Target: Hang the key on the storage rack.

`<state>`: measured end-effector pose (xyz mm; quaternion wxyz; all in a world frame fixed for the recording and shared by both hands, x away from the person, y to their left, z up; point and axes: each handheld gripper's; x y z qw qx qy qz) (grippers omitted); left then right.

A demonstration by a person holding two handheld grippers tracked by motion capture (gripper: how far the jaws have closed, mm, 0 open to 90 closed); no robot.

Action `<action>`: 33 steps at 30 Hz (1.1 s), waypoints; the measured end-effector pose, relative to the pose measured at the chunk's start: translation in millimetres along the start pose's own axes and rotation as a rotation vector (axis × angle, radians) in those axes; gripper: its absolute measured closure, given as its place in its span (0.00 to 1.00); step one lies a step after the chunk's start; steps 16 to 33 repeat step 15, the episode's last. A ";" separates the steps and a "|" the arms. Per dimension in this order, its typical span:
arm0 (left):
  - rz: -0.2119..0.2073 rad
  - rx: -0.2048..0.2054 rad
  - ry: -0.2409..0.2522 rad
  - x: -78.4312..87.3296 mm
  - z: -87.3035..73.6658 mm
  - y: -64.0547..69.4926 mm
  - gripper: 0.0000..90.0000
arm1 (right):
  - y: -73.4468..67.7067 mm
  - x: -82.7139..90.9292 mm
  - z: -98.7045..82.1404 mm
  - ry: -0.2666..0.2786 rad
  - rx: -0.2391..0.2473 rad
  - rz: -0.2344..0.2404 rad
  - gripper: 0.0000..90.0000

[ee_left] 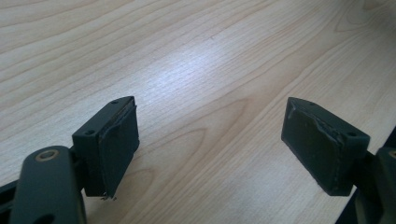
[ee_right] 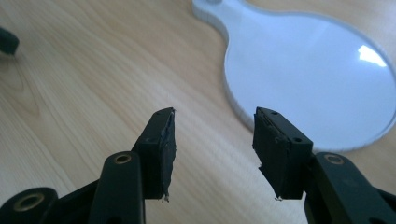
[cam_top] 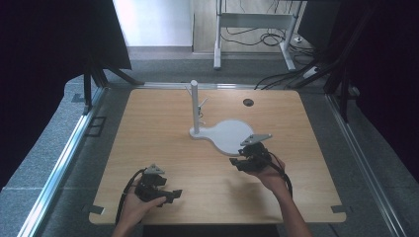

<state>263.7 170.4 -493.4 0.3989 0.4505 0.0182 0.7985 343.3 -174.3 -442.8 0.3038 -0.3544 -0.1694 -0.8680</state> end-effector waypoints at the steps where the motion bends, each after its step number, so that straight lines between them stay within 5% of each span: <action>1: 0.002 0.002 -0.003 0.1 -0.1 -0.5 0.22 | -1.2 -1.9 -5.4 -0.003 -0.004 -0.004 0.55; 5: 0.007 0.000 0.000 1.1 0.1 -0.4 0.22 | -5.7 -13.3 -16.9 -0.058 0.035 -0.028 0.54; 33: -0.007 -0.013 0.006 2.6 1.1 4.5 0.21 | -4.5 -7.7 -23.0 -0.030 0.004 -0.030 0.51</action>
Point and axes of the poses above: each handheld gripper's, and its own axes: x roughly backward along the jaws, z roughly out of its top, y roughly to its right, and after that the axes turned 8 degrees about -z, right-handed
